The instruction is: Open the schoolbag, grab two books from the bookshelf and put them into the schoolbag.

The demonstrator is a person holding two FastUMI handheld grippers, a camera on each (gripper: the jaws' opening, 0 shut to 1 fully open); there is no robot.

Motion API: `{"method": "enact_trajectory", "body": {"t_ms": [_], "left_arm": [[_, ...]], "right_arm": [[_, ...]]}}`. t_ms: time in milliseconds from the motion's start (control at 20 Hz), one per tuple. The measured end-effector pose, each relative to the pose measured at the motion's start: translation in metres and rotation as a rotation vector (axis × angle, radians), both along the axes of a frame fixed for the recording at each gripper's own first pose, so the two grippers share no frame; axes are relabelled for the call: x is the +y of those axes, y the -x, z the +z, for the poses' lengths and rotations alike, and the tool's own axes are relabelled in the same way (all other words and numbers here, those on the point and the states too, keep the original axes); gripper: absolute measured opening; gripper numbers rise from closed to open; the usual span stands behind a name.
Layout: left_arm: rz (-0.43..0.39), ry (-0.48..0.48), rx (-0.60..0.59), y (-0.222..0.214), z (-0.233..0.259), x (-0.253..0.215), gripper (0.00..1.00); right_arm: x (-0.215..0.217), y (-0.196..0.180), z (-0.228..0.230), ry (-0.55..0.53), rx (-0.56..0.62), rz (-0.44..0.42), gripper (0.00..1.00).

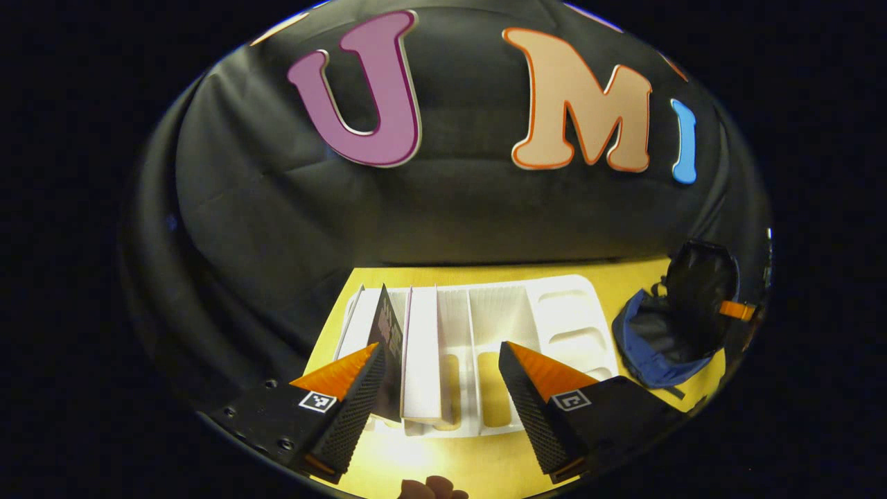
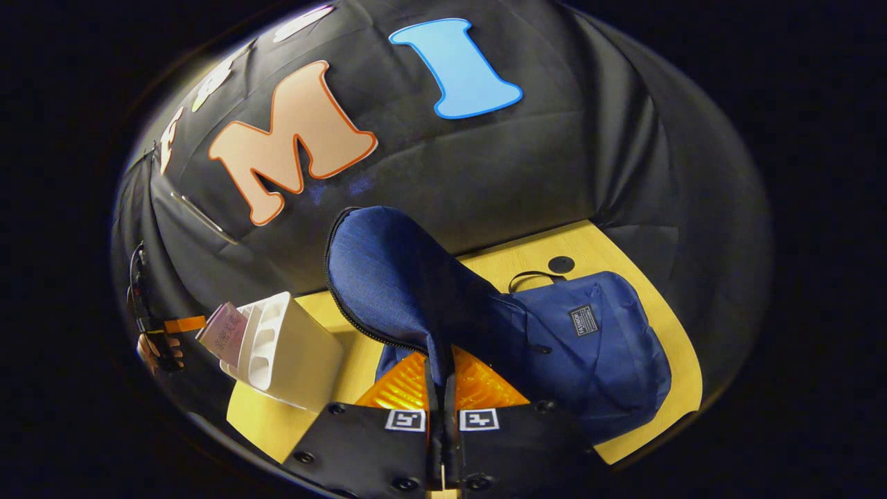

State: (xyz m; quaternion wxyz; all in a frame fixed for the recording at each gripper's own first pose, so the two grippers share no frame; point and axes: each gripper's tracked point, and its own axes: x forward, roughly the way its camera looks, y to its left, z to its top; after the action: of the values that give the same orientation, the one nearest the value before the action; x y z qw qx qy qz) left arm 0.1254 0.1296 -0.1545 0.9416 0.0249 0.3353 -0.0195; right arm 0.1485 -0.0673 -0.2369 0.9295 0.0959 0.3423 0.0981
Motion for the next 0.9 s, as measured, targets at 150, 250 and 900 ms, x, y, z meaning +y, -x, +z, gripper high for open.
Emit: {"method": "enact_trajectory", "body": {"t_ms": [150,250,900], "left_arm": [[-0.017,-0.017,0.047,-0.008,-0.015,0.007,0.96],[-0.031,-0.037,0.075,-0.013,-0.023,0.010,0.95],[-0.051,-0.034,0.206,-0.026,-0.066,0.004,0.75]], "right_arm": [[0.000,0.000,-0.003,0.008,0.002,0.011,0.03],[-0.001,-0.001,-0.002,0.006,-0.001,0.007,0.05],[-0.006,-0.001,-0.002,-0.006,0.001,-0.015,0.03]]}}
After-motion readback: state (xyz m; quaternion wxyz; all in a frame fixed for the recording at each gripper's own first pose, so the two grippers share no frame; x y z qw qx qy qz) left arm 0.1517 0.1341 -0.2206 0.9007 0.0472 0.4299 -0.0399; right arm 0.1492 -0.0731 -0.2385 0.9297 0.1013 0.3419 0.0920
